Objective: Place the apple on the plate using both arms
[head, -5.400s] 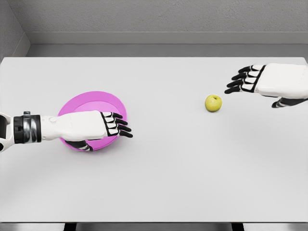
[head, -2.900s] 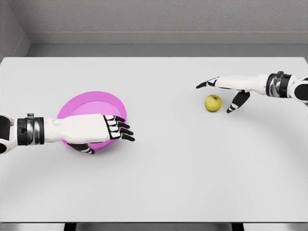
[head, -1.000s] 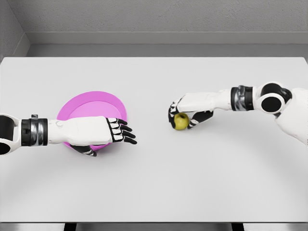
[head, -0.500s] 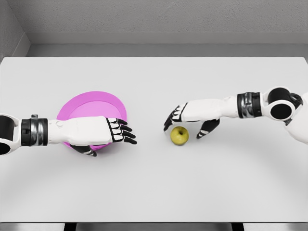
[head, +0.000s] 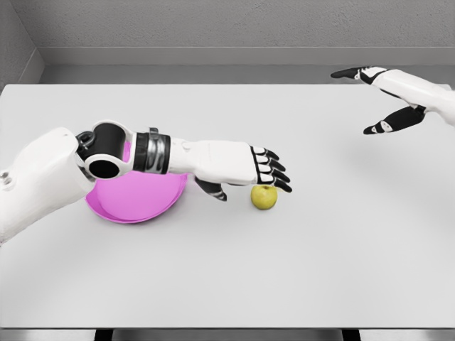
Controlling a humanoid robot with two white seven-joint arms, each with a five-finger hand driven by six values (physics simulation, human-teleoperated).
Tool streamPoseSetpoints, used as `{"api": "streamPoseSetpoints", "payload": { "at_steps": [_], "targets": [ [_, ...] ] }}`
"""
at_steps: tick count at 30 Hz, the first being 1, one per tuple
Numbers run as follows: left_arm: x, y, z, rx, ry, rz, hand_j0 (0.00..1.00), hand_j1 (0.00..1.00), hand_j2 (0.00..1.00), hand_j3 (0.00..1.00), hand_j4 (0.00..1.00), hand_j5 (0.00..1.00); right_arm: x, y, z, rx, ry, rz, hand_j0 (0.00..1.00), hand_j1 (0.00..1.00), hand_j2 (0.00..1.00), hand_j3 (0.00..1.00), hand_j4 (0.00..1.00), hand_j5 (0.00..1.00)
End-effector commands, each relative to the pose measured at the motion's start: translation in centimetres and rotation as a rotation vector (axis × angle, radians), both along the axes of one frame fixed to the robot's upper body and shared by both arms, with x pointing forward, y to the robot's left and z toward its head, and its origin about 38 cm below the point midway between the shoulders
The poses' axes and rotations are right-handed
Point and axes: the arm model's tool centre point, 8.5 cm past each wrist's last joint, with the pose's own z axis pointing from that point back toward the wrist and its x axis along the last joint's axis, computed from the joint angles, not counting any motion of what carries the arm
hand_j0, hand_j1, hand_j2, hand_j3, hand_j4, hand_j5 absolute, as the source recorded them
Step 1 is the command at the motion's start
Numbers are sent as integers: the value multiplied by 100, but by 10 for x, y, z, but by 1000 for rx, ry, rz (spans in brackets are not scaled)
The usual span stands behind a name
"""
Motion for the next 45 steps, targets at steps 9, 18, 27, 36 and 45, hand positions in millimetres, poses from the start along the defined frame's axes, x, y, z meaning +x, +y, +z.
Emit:
{"api": "streamPoseSetpoints", "payload": {
  "at_steps": [9, 18, 27, 36, 45],
  "targets": [
    [20, -16, -26, 20, 68, 50, 100, 100, 100, 100, 100, 100, -1, 4, 2, 4, -3, 12, 100, 100, 100, 100, 100, 100],
    [12, -29, -37, 64, 54, 14, 94, 94, 94, 94, 94, 94, -1, 10, -4, 2, 11, 24, 100, 100, 100, 100, 100, 100],
    [23, -30, -42, 83, 58, 42, 94, 94, 94, 94, 94, 94, -1, 10, -6, 2, 14, 25, 100, 100, 100, 100, 100, 100],
    [21, -33, -43, 86, 55, 36, 89, 89, 89, 89, 89, 89, -1, 10, -6, 3, 16, 26, 100, 100, 100, 100, 100, 100],
    [20, -36, -46, 99, 42, 29, 85, 85, 85, 85, 85, 85, -2, 10, -8, 3, 19, 25, 100, 100, 100, 100, 100, 100]
  ]
}}
